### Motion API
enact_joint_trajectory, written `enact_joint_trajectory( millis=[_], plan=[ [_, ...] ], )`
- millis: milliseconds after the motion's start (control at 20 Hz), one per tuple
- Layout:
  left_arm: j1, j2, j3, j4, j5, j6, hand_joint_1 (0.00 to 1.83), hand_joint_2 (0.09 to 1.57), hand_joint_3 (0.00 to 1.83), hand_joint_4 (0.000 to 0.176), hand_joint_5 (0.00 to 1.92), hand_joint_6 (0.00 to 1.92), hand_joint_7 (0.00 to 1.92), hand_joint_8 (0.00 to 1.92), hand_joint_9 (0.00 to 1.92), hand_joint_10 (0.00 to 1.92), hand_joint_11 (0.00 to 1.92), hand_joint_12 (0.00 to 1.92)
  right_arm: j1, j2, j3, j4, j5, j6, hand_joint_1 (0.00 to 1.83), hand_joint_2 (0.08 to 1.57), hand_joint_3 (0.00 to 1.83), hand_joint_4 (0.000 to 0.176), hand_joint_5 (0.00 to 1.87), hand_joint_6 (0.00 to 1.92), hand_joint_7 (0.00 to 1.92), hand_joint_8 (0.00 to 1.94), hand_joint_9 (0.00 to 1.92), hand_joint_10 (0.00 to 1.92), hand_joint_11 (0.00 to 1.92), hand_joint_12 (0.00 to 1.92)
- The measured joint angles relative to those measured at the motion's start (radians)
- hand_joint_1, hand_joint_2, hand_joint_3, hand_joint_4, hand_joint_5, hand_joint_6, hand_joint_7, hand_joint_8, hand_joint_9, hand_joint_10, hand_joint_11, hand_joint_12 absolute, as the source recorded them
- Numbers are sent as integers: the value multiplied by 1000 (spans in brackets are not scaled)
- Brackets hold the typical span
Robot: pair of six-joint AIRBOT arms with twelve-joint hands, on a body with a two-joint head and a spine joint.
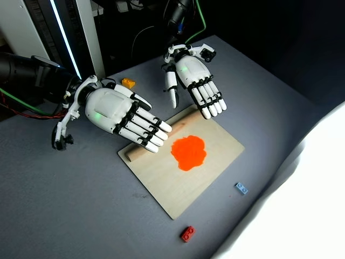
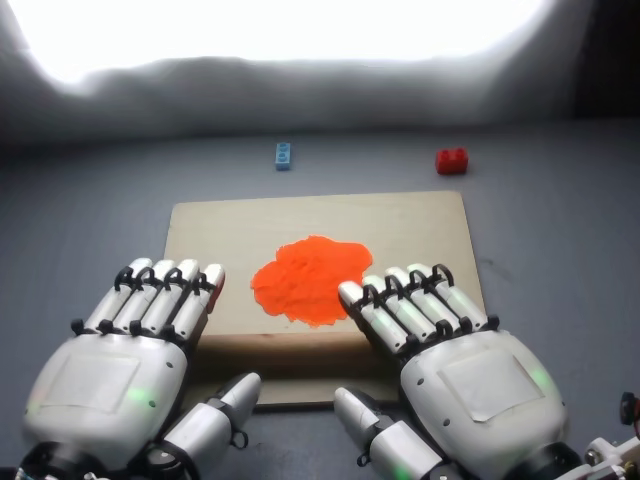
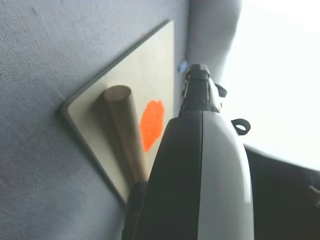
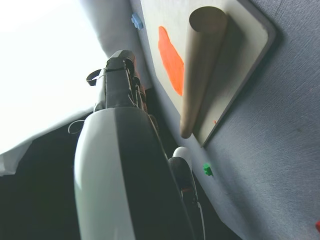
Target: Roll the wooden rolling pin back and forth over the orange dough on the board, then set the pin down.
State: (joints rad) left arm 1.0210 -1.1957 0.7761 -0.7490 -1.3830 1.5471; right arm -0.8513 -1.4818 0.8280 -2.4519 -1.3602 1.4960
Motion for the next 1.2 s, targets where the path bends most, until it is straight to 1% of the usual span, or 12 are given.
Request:
enact_joint_trajectory(
  millis=[100, 150, 250, 300, 450, 550, 600, 850, 900, 950, 1100, 1200],
  plan=[
    [0, -14, 10, 0, 4, -1, 0, 1416, 13, 0, 0, 0, 0, 0, 0, 0, 0, 0, -2, -11, 23, -2, 0, 1, 0, 1516, 5, 0, 140, 4, 140, 3, 92, 1, 0, 209],
    [0, -20, 13, 5, 6, -1, 0, 1413, 11, 0, 0, 0, 0, 0, 0, 0, 0, 0, -2, -19, 40, -1, -3, 1, 0, 1514, 3, 0, 130, 1, 125, 1, 85, 1, 0, 177],
    [0, -33, 27, 5, 6, -2, 0, 1403, 6, 0, 0, 0, 0, 0, 0, 0, 0, 0, -2, -34, 63, 1, -3, 8, 0, 1511, 1, 0, 138, 4, 131, 1, 108, 7, 0, 261],
    [0, -37, 32, 4, 8, -2, 0, 1403, 6, 0, 0, 0, 0, 0, 0, 0, 0, 0, -2, -42, 72, -2, -2, 13, 0, 1515, 3, 0, 142, 5, 132, 2, 107, 5, 0, 269],
    [0, -46, 46, 2, 10, -4, 0, 1412, 10, 0, 0, 0, 0, 0, 0, 0, 0, 0, -2, -67, 98, -2, -3, 19, 0, 1511, 0, 0, 152, 8, 140, 4, 94, 0, 0, 270],
    [0, -49, 52, 0, 17, -5, 0, 1416, 11, 0, 0, 0, 0, 0, 0, 0, 0, 0, -1, -88, 111, -1, -10, 18, 0, 1507, 0, 0, 129, 5, 127, 4, 94, 3, 0, 226],
    [-1, -49, 57, 5, 23, -5, 0, 1419, 13, 0, 0, 0, 0, 0, 0, 0, 0, 0, -1, -94, 114, -1, -11, 18, 0, 1512, 1, 0, 120, 2, 130, 3, 105, 6, 0, 278],
    [-15, -62, 78, 3, 33, -5, 0, 1413, 9, 0, 0, 0, 0, 0, 0, 0, 0, 0, 9, -121, 132, 7, -23, -5, 0, 1506, 0, 0, 110, 0, 113, 1, 80, 1, 0, 128],
    [-20, -68, 83, 1, 41, -7, 0, 1414, 9, 0, 0, 0, 0, 0, 0, 0, 0, 0, 9, -126, 136, 19, -31, -12, 0, 1506, 0, 0, 134, 5, 140, 2, 109, 7, 0, 208],
    [-23, -68, 83, 0, 47, -8, 0, 1415, 10, 0, 0, 0, 0, 0, 0, 0, 0, 0, 9, -130, 140, 26, -35, -17, 0, 1508, 0, 0, 153, 12, 155, 6, 126, 13, 0, 225],
    [-32, -78, 88, -1, 47, -8, 0, 1414, 9, 0, 0, 0, 0, 0, 0, 0, 0, 0, 9, -135, 143, 60, -42, -43, 0, 1508, 0, 0, 131, 2, 131, 0, 105, 2, 0, 112],
    [-34, -87, 88, -2, 50, -8, 0, 1416, 10, 0, 0, 0, 0, 0, 0, 0, 0, 0, 11, -147, 148, 75, -57, -58, 0, 1502, 0, 0, 143, 3, 157, 2, 127, 5, 0, 237]
  ],
)
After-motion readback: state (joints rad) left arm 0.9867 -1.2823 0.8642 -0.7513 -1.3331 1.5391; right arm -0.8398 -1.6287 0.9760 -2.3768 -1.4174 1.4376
